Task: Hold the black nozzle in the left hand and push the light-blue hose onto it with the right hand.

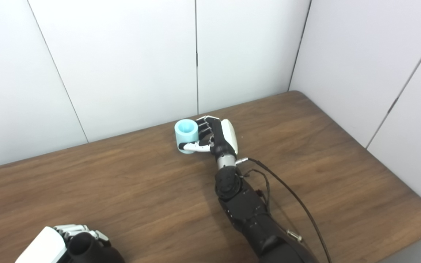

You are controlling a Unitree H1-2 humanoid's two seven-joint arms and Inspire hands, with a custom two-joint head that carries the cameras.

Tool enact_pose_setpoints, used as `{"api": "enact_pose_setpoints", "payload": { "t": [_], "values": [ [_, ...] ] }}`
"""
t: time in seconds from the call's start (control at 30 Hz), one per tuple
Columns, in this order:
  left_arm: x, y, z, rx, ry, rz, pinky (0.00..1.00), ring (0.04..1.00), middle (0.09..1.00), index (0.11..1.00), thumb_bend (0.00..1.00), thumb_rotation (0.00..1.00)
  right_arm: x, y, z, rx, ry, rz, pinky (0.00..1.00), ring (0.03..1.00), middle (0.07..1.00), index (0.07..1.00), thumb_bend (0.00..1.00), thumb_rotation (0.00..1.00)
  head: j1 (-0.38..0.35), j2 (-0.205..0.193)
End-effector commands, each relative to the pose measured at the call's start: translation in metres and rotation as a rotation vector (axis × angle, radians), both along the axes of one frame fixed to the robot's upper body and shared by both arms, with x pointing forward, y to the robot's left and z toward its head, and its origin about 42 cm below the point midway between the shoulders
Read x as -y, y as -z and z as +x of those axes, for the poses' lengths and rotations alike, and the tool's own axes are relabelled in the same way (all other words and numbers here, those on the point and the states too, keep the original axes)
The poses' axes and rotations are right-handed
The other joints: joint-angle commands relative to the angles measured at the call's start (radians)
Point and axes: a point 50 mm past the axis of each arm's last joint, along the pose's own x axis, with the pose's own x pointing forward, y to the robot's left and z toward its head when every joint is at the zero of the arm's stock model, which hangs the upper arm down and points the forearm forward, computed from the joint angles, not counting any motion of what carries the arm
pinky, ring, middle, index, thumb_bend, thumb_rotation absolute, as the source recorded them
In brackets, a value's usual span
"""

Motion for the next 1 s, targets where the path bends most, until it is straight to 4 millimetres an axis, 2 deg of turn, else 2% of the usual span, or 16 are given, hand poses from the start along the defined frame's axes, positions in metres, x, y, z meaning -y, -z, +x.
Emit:
{"api": "enact_pose_setpoints", "payload": {
  "t": [0.0, 0.07, 0.67, 0.97],
  "values": [
    [-0.006, 0.072, -0.074, -0.271, -0.003, 0.026, 0.37, 0.477, 0.482, 0.490, 0.52, 0.00, -0.002, -0.033, 0.016, 0.080, -0.030, -0.043, 0.42, 0.455, 0.487, 0.481, 0.53, 0.00, 0.000, 0.000],
    [-0.006, 0.072, -0.074, -0.274, -0.003, 0.024, 0.37, 0.475, 0.483, 0.488, 0.52, 0.00, -0.004, -0.034, 0.016, 0.061, -0.035, -0.055, 0.47, 0.477, 0.497, 0.475, 0.53, 0.00, 0.000, 0.000],
    [-0.006, 0.072, -0.072, -0.268, 0.000, 0.029, 0.37, 0.478, 0.482, 0.489, 0.52, 0.00, -0.010, -0.039, 0.017, 0.041, -0.036, -0.025, 0.42, 0.457, 0.507, 0.460, 0.52, 0.00, -0.004, 0.002],
    [-0.006, 0.072, -0.068, -0.268, -0.001, 0.038, 0.37, 0.479, 0.482, 0.490, 0.52, 0.00, -0.012, -0.052, 0.013, 0.048, -0.048, 0.024, 0.40, 0.437, 0.516, 0.466, 0.52, 0.00, -0.011, 0.001]
  ]
}}
